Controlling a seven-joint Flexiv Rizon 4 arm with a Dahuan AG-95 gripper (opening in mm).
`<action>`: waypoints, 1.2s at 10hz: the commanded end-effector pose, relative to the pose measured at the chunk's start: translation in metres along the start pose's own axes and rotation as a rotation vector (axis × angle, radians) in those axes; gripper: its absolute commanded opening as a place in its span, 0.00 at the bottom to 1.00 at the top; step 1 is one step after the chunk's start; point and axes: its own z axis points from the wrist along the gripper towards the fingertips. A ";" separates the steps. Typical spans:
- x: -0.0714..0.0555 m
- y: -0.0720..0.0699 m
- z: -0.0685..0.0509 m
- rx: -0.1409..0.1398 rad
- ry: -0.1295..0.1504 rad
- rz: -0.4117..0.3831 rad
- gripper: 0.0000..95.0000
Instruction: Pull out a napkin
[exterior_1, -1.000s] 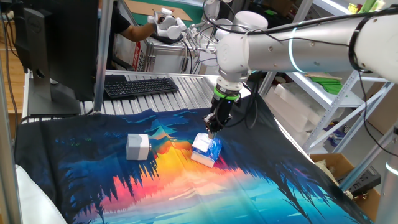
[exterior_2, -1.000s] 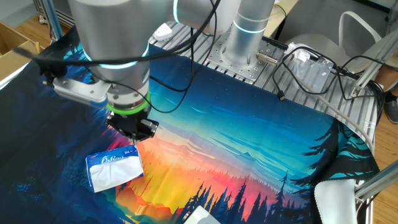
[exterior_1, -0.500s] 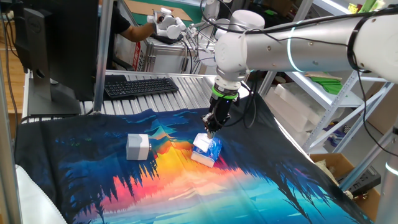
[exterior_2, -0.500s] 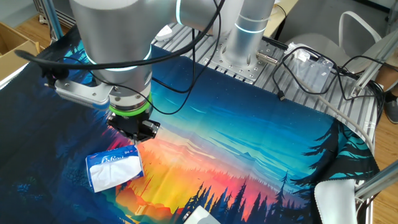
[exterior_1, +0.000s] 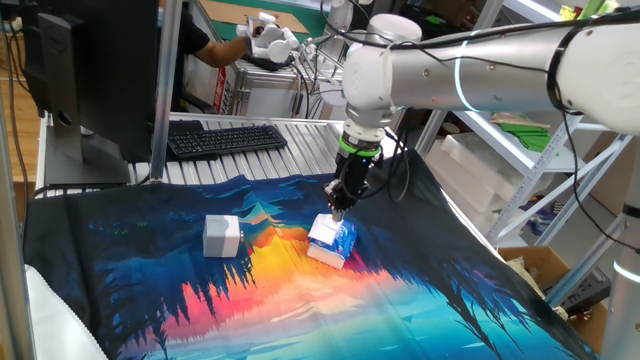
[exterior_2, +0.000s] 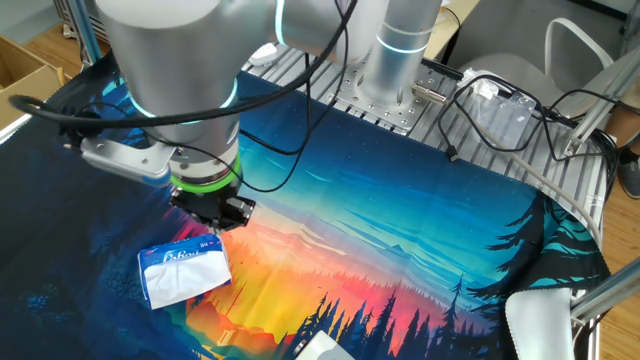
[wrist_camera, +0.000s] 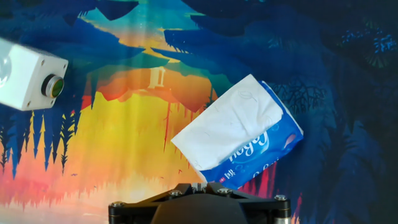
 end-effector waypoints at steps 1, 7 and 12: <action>-0.002 0.000 0.000 -0.001 -0.010 0.000 0.00; -0.002 0.000 0.000 0.003 -0.018 0.001 0.00; -0.002 0.000 0.000 0.010 0.003 0.001 0.00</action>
